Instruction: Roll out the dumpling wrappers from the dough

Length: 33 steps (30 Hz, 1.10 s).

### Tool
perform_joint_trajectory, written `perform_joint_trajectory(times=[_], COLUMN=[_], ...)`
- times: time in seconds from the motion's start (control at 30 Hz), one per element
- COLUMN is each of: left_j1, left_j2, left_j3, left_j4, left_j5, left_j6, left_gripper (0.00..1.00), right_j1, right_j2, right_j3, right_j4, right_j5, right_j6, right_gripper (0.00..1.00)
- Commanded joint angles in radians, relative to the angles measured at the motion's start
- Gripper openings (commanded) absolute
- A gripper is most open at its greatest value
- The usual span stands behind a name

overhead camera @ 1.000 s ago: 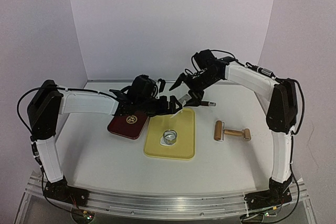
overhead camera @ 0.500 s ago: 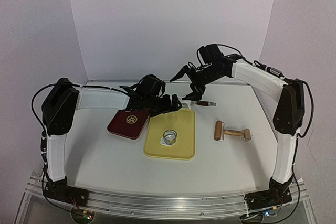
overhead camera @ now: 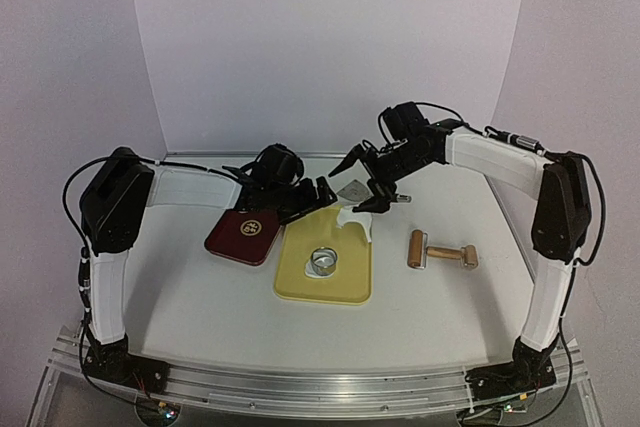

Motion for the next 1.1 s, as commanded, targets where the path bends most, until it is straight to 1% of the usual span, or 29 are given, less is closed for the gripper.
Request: perform_joint_trajectory(times=[0.0, 0.1, 0.23, 0.37, 0.43, 0.53, 0.67, 0.9, 1.07], left_j1=[0.001, 0.001, 0.001, 0.001, 0.001, -0.001, -0.011, -0.013, -0.014], left_j2=[-0.044, -0.094, -0.17, -0.246, -0.269, -0.259, -0.204, -0.11, -0.052], left_j3=[-0.041, -0.104, -0.215, -0.331, -0.357, -0.342, -0.28, -0.153, -0.09], left_j4=[0.102, 0.131, 0.243, 0.361, 0.399, 0.418, 0.433, 0.316, 0.253], left_j5=[0.067, 0.067, 0.136, 0.171, 0.185, 0.227, 0.273, 0.267, 0.271], left_j6=[-0.015, -0.006, 0.032, 0.03, 0.026, 0.029, 0.029, 0.045, 0.046], left_gripper=[0.99, 0.99, 0.99, 0.99, 0.99, 0.99, 0.99, 0.99, 0.99], right_j1=[0.003, 0.002, 0.003, 0.002, 0.002, 0.002, 0.003, 0.004, 0.004], right_j2=[-0.035, -0.01, 0.034, 0.076, 0.094, 0.112, 0.116, 0.106, 0.098], right_j3=[-0.008, 0.005, 0.029, 0.076, 0.093, 0.106, 0.103, 0.099, 0.099], right_j4=[0.095, 0.097, 0.102, 0.104, 0.104, 0.104, 0.104, 0.105, 0.107], right_j5=[-0.024, -0.001, 0.001, -0.002, -0.01, -0.017, -0.023, -0.03, -0.035], right_j6=[0.018, -0.002, -0.007, -0.008, -0.008, -0.008, -0.01, -0.016, -0.019], right_gripper=[0.94, 0.94, 0.94, 0.94, 0.94, 0.94, 0.94, 0.94, 0.94])
